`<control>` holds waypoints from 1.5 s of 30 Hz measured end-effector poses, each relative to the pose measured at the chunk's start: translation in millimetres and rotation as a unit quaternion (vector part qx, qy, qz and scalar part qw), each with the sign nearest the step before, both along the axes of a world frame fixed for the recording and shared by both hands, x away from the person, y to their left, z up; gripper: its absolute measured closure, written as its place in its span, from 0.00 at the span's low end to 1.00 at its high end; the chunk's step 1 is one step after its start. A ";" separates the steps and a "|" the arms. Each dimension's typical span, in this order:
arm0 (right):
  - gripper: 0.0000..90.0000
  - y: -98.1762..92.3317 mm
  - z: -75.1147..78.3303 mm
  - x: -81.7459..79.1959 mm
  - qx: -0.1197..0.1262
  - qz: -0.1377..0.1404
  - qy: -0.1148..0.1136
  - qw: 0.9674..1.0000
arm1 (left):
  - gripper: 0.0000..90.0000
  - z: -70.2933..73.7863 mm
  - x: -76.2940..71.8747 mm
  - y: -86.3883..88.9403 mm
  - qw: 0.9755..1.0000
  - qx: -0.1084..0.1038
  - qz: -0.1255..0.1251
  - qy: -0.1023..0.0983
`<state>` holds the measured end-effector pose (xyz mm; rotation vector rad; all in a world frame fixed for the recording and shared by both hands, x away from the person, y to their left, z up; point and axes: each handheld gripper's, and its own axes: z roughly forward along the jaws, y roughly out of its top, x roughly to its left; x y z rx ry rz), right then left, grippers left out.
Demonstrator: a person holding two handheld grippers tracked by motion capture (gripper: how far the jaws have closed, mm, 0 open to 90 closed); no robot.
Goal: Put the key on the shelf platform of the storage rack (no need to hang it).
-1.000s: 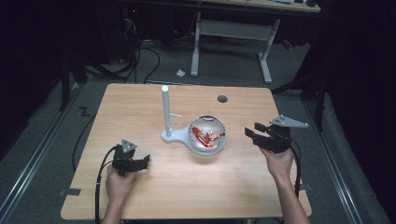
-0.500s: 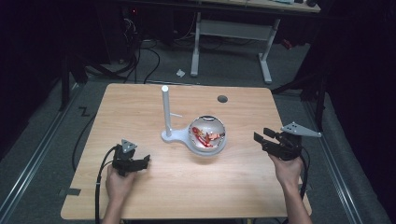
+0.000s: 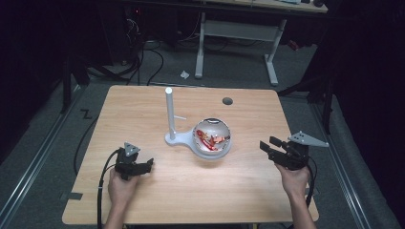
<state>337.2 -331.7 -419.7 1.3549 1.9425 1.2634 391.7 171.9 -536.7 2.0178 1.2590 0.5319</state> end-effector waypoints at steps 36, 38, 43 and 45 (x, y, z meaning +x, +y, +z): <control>0.54 10.8 -67.9 4.4 0.011 -0.004 0.061 0.998 | 0.23 0.0 0.0 0.0 1.000 0.000 0.000 0.000; 0.54 10.6 -70.9 5.0 0.011 -0.004 0.064 0.998 | 0.23 0.0 0.0 0.0 1.000 0.000 0.000 0.000; 0.54 11.0 -76.2 5.9 0.013 -0.008 0.071 0.997 | 0.23 0.0 0.0 0.0 1.000 0.000 0.000 0.000; 0.54 10.8 -78.6 6.6 0.010 -0.008 0.073 0.997 | 0.23 0.0 0.0 0.0 1.000 0.000 0.000 0.000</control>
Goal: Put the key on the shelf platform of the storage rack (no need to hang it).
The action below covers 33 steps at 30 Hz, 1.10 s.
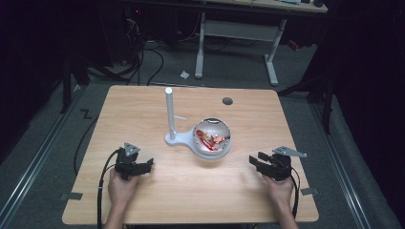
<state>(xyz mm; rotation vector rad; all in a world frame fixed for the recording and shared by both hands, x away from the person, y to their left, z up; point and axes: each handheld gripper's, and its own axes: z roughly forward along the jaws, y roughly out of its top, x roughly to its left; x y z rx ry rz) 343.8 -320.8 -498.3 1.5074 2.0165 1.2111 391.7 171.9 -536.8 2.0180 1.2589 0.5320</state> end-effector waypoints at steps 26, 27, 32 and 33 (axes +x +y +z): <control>0.53 10.1 -26.7 8.6 -0.070 -0.026 0.024 0.997 | 0.23 0.0 0.0 -0.1 1.000 0.001 0.000 0.000; 0.53 10.6 -27.2 8.8 -0.074 -0.025 0.024 0.997 | 0.23 0.0 0.0 -0.1 1.000 0.001 0.000 0.000; 0.53 12.6 -29.4 9.1 -0.091 -0.022 0.024 0.995 | 0.23 0.1 0.0 -0.1 1.000 0.001 0.000 0.000; 0.52 12.8 -29.8 9.2 -0.091 -0.022 0.025 0.995 | 0.23 0.1 0.0 0.0 1.000 0.001 -0.001 0.000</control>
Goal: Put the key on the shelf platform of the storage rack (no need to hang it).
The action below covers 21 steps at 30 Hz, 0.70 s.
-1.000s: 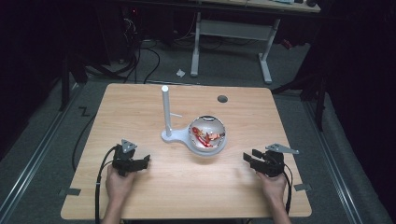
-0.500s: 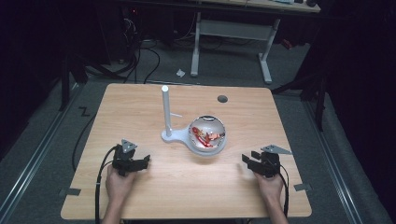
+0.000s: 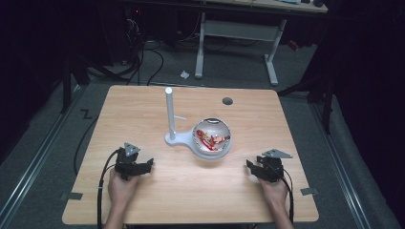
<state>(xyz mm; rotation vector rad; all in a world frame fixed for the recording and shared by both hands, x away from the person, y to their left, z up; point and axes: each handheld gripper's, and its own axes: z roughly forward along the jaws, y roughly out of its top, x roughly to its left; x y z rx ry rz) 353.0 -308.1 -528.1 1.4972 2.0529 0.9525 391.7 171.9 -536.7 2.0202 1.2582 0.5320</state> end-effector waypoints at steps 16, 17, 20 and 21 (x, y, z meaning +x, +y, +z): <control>0.49 7.1 -2.2 -1.8 -0.032 0.002 -0.007 0.999 | 0.23 0.0 0.0 0.0 1.000 0.000 0.000 0.000; 0.49 7.9 -2.2 -1.8 -0.036 0.004 -0.008 0.999 | 0.23 0.0 0.0 0.0 1.000 0.000 0.000 0.000; 0.47 8.2 -2.3 -1.8 -0.037 0.002 -0.008 0.999 | 0.23 0.0 -0.1 0.0 1.000 0.000 0.000 0.000; 0.46 8.1 -2.3 -1.8 -0.037 0.001 -0.007 0.999 | 0.23 0.0 -0.1 0.0 1.000 0.000 0.000 0.000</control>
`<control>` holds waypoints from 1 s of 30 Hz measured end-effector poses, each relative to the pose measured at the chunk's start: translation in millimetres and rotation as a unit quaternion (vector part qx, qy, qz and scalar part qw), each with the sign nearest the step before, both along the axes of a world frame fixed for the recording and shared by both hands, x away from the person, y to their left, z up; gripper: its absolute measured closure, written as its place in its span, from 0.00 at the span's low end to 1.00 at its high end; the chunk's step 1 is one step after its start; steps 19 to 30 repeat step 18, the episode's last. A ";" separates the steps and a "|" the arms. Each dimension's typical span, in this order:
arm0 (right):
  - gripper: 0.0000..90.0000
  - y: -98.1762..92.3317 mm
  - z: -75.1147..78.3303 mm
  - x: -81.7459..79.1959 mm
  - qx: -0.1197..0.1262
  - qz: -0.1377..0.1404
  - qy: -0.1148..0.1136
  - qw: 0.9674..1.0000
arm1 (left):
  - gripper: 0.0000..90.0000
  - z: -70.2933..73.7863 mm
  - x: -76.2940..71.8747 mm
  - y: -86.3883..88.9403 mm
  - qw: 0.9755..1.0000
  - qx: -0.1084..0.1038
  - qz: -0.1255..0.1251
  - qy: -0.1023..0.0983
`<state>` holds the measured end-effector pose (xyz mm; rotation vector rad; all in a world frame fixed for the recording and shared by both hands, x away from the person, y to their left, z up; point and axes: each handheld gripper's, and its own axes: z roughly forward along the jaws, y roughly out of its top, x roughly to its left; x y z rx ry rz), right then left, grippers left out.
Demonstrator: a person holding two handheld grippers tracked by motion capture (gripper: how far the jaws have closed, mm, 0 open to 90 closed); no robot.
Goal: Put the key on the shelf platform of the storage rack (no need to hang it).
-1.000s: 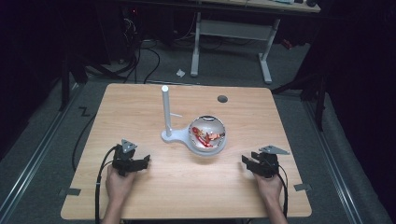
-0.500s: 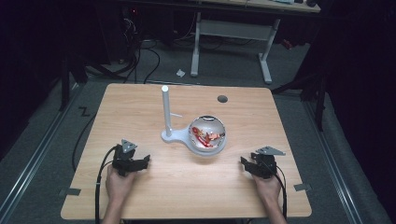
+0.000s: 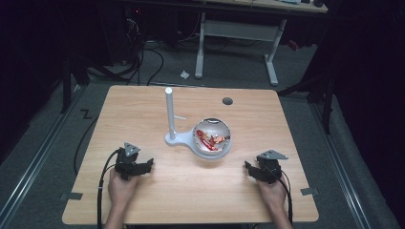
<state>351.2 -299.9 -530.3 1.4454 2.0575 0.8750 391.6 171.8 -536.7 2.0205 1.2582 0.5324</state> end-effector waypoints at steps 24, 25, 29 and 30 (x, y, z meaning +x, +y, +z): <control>0.45 -0.3 -0.1 0.3 0.001 -0.004 0.001 1.000 | 0.23 0.0 0.0 0.0 1.000 0.000 -0.001 0.000; 0.45 -0.3 -0.1 0.3 0.001 -0.004 0.001 1.000 | 0.23 0.0 0.0 0.0 1.000 0.000 -0.001 0.000; 0.45 -0.3 -0.1 0.3 0.001 -0.004 0.001 1.000 | 0.23 0.0 0.0 0.0 1.000 0.000 -0.001 0.000; 0.45 -0.3 -0.1 0.3 0.001 -0.004 0.001 1.000 | 0.23 0.0 0.0 0.0 1.000 0.000 -0.001 0.000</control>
